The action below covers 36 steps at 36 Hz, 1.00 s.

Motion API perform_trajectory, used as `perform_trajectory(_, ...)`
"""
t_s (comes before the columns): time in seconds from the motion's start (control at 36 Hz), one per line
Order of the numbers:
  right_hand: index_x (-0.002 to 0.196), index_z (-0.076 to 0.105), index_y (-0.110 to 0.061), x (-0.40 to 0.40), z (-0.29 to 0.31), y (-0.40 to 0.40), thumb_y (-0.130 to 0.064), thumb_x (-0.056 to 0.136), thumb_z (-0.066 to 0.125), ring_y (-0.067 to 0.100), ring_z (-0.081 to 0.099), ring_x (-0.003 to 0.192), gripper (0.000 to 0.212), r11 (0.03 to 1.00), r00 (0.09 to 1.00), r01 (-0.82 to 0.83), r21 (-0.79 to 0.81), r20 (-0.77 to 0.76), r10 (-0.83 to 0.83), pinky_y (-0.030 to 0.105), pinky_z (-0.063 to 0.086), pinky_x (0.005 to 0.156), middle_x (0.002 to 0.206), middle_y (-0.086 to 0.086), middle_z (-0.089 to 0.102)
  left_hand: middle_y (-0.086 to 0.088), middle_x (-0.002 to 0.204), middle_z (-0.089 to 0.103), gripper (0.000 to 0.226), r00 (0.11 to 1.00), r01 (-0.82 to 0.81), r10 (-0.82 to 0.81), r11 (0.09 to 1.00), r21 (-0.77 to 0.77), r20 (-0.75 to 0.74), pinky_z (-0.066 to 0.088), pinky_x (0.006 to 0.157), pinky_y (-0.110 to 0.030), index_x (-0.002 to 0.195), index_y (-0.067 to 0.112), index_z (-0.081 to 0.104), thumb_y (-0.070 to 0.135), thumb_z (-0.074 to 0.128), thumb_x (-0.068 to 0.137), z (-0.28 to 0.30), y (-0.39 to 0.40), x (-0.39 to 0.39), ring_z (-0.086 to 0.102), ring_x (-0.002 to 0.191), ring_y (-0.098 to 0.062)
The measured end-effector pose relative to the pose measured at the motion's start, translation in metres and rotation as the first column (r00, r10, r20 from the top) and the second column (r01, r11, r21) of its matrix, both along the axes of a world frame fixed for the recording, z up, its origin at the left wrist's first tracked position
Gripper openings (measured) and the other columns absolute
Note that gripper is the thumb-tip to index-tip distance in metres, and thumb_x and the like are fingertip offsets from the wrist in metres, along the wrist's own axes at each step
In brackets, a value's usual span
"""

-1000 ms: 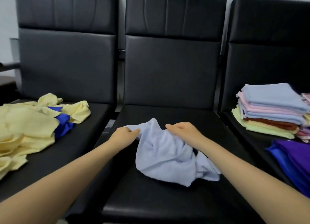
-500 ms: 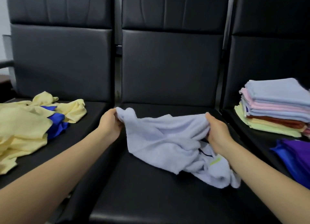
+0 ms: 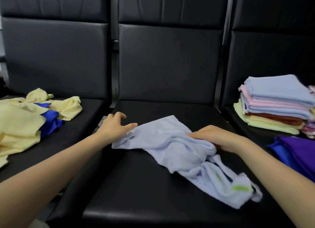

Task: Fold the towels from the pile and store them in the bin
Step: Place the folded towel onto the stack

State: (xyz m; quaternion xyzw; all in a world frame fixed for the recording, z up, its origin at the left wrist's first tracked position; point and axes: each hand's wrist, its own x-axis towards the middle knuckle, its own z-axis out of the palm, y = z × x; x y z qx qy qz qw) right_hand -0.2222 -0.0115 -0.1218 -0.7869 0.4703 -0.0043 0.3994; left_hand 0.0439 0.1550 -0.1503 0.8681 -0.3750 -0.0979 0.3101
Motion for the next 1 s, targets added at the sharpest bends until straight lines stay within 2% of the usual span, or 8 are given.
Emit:
perform_trajectory(0.11,0.045,0.035,-0.020,0.008,-0.009,0.003,-0.045,0.085,0.066,0.014,0.033,0.046,0.056,0.966,0.992,-0.040,-0.256,0.104,0.068,0.028,0.029,0.052,0.046,-0.003,0.036,-0.003,0.127,0.046,0.054,0.979,0.115,-0.145,0.973,0.202,0.141,0.037,0.104,-0.034,0.126,0.027,0.053,0.058,0.061,0.083,0.001,0.007,-0.004,0.041,0.126,-0.022)
perform_trajectory(0.22,0.075,0.061,-0.013,0.019,-0.018,0.004,-0.053,0.084,0.065,0.017,0.052,0.062,0.042,0.922,0.965,0.103,-0.373,0.264,-0.001,0.038,0.046,0.062,0.066,0.001,0.060,-0.005,0.130,0.045,0.058,0.963,0.135,-0.199,0.938,0.319,0.180,0.034,0.107,-0.034,0.129,0.025,0.053,0.058,0.064,0.082,-0.001,0.008,-0.006,0.039,0.128,-0.023)
perform_trajectory(0.33,0.083,0.061,-0.008,0.032,-0.022,0.008,-0.050,0.085,0.064,0.017,0.038,0.066,0.042,0.941,0.998,-0.011,-0.340,0.050,0.030,0.030,0.031,0.058,0.072,0.013,0.049,0.001,0.108,0.057,0.034,0.944,0.144,-0.233,0.927,0.347,0.232,0.038,0.084,-0.027,0.110,0.020,0.059,0.046,0.060,0.087,0.005,0.005,-0.007,0.051,0.100,-0.014)
perform_trajectory(0.47,0.086,0.059,-0.011,0.053,-0.007,0.007,-0.026,0.095,0.055,0.021,0.052,0.079,0.018,0.993,0.920,0.117,0.017,0.374,-0.115,0.028,0.041,0.066,0.081,0.006,0.055,-0.004,0.094,0.068,0.025,0.961,0.150,-0.223,0.918,0.368,0.166,0.044,0.069,-0.025,0.096,0.009,0.065,0.032,0.057,0.086,0.010,0.000,-0.004,0.057,0.082,-0.015)
perform_trajectory(0.58,0.084,0.059,-0.012,0.045,0.002,-0.009,-0.029,0.093,0.060,0.019,0.052,0.068,0.019,0.854,0.645,0.346,0.390,0.562,-0.518,0.028,0.041,0.059,0.074,0.003,0.054,-0.001,0.096,0.065,0.014,0.972,0.152,-0.193,0.950,0.272,0.134,0.047,0.073,-0.028,0.096,0.017,0.060,0.027,0.058,0.086,0.017,-0.005,-0.006,0.058,0.089,-0.018)
perform_trajectory(0.69,0.069,0.050,-0.011,0.021,-0.002,-0.019,-0.020,0.091,0.059,0.016,0.043,0.060,0.024,0.787,0.501,0.476,0.392,0.615,-0.609,0.027,0.038,0.057,0.068,0.002,0.046,-0.005,0.107,0.059,0.018,0.939,0.118,-0.173,0.974,0.195,0.296,0.045,0.080,-0.034,0.104,0.021,0.057,0.027,0.053,0.088,0.014,-0.009,-0.007,0.055,0.095,-0.022)
perform_trajectory(0.83,0.073,0.046,-0.006,-0.004,-0.020,-0.026,-0.008,0.086,0.054,0.020,0.037,0.065,0.015,0.901,0.824,0.432,-0.049,0.427,-0.372,0.030,0.028,0.054,0.073,0.011,0.042,-0.007,0.129,0.053,0.054,0.959,0.119,-0.161,0.975,0.186,0.232,0.043,0.096,-0.036,0.135,0.017,0.047,0.044,0.057,0.089,-0.002,-0.016,-0.018,0.050,0.119,-0.026)
perform_trajectory(1.0,0.071,0.050,-0.007,-0.009,-0.004,-0.022,-0.012,0.098,0.051,0.018,0.042,0.059,0.027,0.948,0.949,0.305,0.089,0.048,-0.310,0.027,0.036,0.052,0.069,0.009,0.047,-0.004,0.113,0.056,0.045,0.971,0.158,-0.175,0.981,0.110,0.163,0.044,0.089,-0.030,0.119,0.020,0.061,0.045,0.069,0.082,-0.007,-0.018,-0.022,0.055,0.106,-0.021)
